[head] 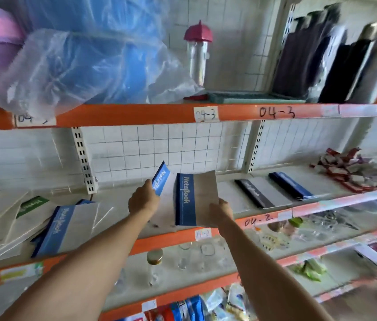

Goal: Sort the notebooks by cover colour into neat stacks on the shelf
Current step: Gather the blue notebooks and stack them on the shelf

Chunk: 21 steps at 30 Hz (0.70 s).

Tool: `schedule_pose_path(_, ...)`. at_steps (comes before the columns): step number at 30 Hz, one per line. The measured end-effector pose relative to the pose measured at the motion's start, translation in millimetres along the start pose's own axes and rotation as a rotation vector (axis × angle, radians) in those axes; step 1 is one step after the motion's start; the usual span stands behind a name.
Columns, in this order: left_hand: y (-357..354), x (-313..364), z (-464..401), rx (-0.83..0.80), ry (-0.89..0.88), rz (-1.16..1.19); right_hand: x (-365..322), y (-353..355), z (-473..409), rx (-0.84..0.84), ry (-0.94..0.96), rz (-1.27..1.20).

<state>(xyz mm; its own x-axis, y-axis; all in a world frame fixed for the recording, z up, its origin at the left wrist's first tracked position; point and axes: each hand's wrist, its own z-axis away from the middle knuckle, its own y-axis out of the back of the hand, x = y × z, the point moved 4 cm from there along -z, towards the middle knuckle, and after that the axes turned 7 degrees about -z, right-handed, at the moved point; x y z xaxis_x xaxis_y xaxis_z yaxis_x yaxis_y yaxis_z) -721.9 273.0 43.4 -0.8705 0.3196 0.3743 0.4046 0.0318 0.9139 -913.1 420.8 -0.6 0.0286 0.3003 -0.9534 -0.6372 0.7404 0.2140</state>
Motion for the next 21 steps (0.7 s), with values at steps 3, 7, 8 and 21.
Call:
schedule_pose_path(3,-23,56,13,-0.011,-0.027,0.004,6,57,-17,0.004,0.014,0.024)
schedule_pose_path(7,-53,126,28,-0.019,-0.047,0.049,18,129,-41,0.015,0.031,0.067)
schedule_pose_path(8,-59,141,32,-0.02,-0.054,0.05,22,145,-49,0.017,0.035,0.089)
schedule_pose_path(21,-135,297,30,-0.105,-0.126,0.048,60,271,-123,0.211,-0.007,0.065)
